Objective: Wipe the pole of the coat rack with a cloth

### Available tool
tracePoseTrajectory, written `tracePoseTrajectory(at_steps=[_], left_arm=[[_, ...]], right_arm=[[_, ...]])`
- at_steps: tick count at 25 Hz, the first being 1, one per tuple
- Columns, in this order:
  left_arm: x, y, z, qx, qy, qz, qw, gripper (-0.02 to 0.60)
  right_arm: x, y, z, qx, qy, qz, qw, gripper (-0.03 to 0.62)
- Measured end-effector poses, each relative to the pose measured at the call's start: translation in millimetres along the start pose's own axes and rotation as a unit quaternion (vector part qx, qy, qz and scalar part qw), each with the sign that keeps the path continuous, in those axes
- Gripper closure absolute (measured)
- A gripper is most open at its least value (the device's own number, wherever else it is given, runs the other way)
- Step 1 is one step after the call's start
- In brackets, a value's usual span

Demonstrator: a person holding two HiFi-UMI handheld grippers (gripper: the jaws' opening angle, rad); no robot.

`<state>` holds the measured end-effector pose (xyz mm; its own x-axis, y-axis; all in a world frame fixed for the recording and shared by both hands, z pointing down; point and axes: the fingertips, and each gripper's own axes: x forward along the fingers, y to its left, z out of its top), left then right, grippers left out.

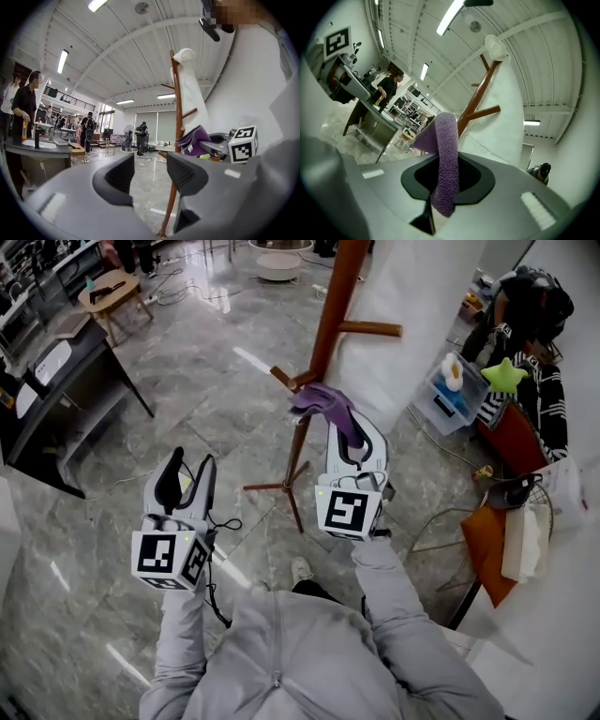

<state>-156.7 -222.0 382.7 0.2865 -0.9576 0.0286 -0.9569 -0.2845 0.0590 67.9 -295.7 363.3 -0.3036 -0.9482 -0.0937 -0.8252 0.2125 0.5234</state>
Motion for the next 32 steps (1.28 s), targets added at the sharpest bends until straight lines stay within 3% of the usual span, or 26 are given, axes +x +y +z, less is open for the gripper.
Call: tracePoseTrajectory(at_steps=[16, 32], left_arm=[[-9.2, 23.0, -8.5, -0.004, 0.014, 0.045, 0.9989, 0.351], [9.2, 13.7, -19.1, -0.008, 0.022, 0.035, 0.9991, 0.351]], right_arm=[[61.9, 22.7, -40.9, 0.000, 0.042, 0.019, 0.999, 0.540], [56.2, 78.3, -123.0, -0.004, 0.131, 0.082, 0.988, 0.540]])
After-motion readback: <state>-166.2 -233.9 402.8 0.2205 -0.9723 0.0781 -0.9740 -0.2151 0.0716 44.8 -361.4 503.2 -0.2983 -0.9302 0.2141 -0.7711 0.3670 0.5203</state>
